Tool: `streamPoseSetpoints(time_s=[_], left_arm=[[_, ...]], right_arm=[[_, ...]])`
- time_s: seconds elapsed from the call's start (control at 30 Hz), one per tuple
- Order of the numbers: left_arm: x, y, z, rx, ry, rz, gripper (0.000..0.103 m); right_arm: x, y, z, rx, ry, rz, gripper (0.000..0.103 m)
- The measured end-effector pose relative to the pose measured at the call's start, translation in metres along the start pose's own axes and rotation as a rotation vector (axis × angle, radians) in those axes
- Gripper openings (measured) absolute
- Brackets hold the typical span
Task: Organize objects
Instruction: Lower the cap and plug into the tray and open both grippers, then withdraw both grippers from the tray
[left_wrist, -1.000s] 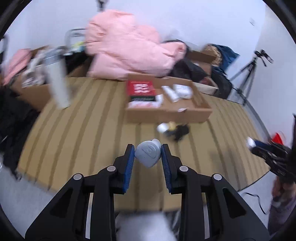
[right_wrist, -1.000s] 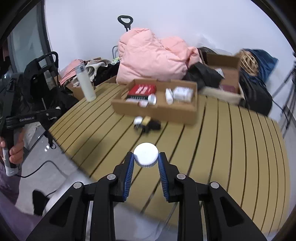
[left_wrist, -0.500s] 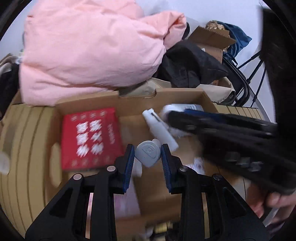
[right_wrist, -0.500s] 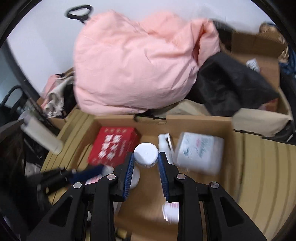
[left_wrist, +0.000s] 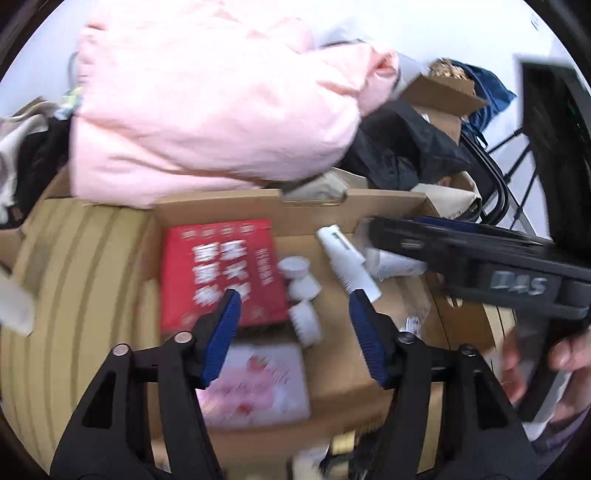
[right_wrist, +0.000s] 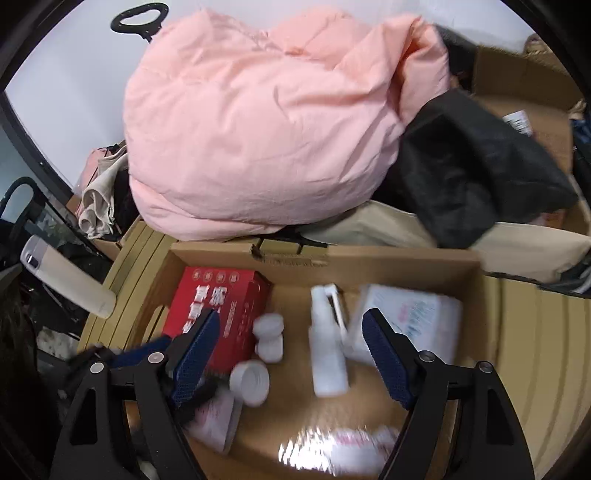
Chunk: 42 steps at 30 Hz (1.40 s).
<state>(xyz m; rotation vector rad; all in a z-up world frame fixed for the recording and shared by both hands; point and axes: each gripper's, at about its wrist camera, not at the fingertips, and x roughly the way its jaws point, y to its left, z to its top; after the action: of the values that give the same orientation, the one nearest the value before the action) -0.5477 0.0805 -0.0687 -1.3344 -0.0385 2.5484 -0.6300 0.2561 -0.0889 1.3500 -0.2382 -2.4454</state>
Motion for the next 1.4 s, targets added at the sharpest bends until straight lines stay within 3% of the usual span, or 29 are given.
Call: streamPoseSetpoints(time_s=[0.17,0.3,0.37,0.53,0.77,0.93,1.1,1.2,1.33,1.4], left_arm=[[-0.089,0.013,-0.025,-0.008,-0.053,0.050,0.067],[-0.175,0.012,-0.063,0.021,-0.106,0.102,0.074],[-0.215,0.012,-0.088,0.020,-0.126,0.118,0.079],[-0.310,0.007,-0.157,0.063,-0.158,0.125,0.080],[-0.427,0.020,-0.220,0.048,-0.303,0.089,0.103],[-0.444,0.031,-0.285,0.006,-0.344,0.144,0.103],[-0.443,0.037,-0.344,-0.048,-0.386,0.218,0.103],[-0.437,0.039,-0.351,-0.059,-0.367,0.230,0.103],[-0.435,0.040,-0.350,-0.060,-0.371,0.224,0.103],[-0.429,0.042,-0.350,-0.063,-0.358,0.215,0.103]], right_arm=[[-0.083,0.009,-0.029,-0.057,-0.035,-0.044,0.083],[-0.168,0.026,-0.072,-0.105,-0.074,-0.073,0.083],[-0.209,0.036,-0.100,-0.125,-0.088,-0.060,0.083],[-0.317,0.070,-0.182,-0.190,-0.157,-0.037,0.083],[-0.426,0.105,-0.283,-0.326,-0.202,-0.109,0.083],[-0.454,0.102,-0.360,-0.253,-0.251,-0.087,0.083],[-0.448,0.107,-0.427,-0.179,-0.335,-0.172,0.083],[-0.438,0.109,-0.440,-0.165,-0.328,-0.152,0.083],[-0.435,0.113,-0.440,-0.194,-0.319,-0.208,0.083],[-0.430,0.111,-0.439,-0.193,-0.320,-0.183,0.084]])
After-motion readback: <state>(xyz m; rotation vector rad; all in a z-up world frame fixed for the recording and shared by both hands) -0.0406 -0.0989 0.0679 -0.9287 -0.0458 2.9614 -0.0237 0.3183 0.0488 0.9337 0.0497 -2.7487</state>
